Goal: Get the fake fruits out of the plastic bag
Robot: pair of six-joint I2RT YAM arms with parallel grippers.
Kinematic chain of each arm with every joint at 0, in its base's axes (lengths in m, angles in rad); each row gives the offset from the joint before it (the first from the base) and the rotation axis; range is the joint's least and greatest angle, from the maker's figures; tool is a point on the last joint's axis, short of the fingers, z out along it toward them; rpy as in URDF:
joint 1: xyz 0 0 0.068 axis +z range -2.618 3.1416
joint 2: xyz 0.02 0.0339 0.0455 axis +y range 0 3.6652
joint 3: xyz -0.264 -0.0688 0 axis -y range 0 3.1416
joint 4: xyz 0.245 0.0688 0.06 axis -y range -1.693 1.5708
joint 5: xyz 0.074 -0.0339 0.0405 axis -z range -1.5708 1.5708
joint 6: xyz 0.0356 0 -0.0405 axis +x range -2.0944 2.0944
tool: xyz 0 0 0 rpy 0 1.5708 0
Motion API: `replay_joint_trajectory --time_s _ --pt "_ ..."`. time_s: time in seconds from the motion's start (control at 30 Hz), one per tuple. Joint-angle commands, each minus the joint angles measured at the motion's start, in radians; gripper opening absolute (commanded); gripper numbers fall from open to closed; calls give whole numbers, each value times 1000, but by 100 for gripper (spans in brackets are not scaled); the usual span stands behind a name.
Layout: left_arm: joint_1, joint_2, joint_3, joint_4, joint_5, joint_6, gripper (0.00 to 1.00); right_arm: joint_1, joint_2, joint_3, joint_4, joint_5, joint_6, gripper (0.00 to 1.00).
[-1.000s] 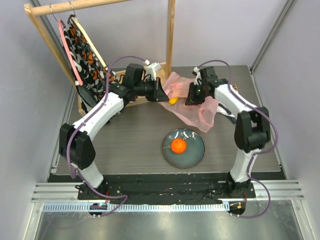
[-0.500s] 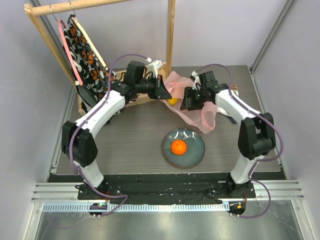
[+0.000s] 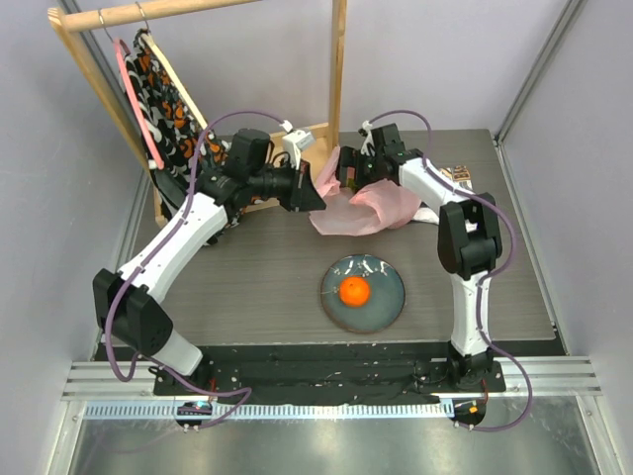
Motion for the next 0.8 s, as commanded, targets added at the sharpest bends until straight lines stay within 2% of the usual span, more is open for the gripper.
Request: replay_joint_trajectory --time_s 0.0,0.17,0.37,0.53,0.77 --pt "-13 7 3 -68 55 77 0 14 94 123 55 37 56 100" --pt "-25 33 9 -68 41 82 0 37 165 192 47 40 55 97" --pt "-33 51 37 -79 35 88 0 36 136 218 -26 53 15 96" --pt "-33 33 25 -44 15 32 0 -4 36 160 -63 55 38 98" --pt "-35 60 46 -8 5 -19 0 -13 1 91 -1 -5 97 100"
